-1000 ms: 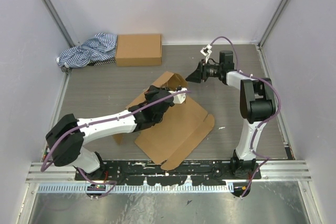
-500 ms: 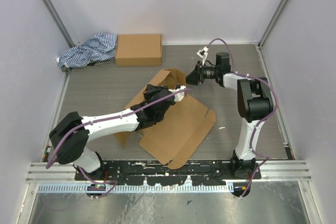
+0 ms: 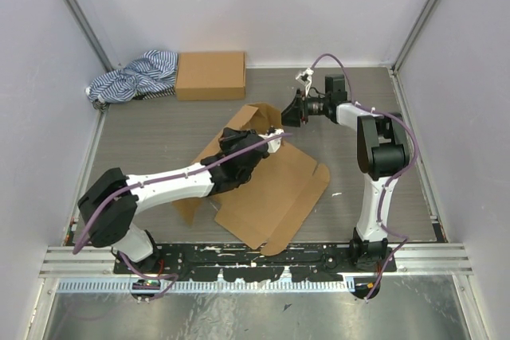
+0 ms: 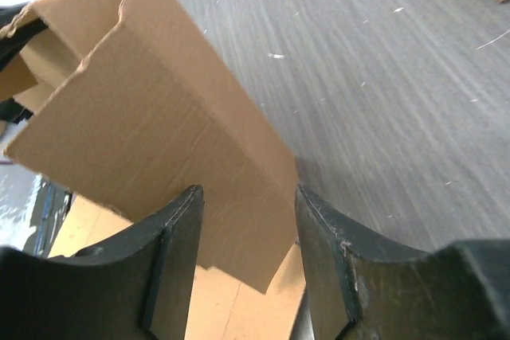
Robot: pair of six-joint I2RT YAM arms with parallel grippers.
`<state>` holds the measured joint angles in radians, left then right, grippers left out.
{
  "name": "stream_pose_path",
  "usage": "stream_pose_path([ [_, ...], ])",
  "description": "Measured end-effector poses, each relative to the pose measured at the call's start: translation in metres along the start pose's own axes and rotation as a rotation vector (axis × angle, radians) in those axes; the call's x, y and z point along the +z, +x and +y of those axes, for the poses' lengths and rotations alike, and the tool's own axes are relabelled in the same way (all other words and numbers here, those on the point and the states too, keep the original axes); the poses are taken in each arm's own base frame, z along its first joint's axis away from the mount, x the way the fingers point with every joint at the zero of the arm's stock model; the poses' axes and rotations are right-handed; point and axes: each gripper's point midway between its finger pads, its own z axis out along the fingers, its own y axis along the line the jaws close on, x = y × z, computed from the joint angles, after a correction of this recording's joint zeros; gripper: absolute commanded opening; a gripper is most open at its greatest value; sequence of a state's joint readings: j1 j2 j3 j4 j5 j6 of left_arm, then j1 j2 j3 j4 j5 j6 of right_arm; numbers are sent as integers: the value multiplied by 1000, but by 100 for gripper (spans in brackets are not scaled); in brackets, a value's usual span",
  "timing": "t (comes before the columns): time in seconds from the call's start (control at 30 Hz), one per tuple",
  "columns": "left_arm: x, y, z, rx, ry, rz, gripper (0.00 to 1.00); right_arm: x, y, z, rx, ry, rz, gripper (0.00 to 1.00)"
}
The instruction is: Fold the paper box
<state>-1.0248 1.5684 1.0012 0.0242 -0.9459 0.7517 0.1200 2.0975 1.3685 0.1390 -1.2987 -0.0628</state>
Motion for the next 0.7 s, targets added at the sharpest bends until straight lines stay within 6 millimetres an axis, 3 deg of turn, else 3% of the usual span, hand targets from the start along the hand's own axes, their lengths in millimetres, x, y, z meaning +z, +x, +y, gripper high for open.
stream_pose_path([
  [0.13,1,0,0,12,0,19,0,0,9,9,-23,-42,44,57],
  [0.43,2,1,-3,32,-17,54,0,6,9,21,-106,-125,93,63],
  [0.7,-3,-5,-6,39,-22,46,0,25,23,20,-118,-105,148,65],
])
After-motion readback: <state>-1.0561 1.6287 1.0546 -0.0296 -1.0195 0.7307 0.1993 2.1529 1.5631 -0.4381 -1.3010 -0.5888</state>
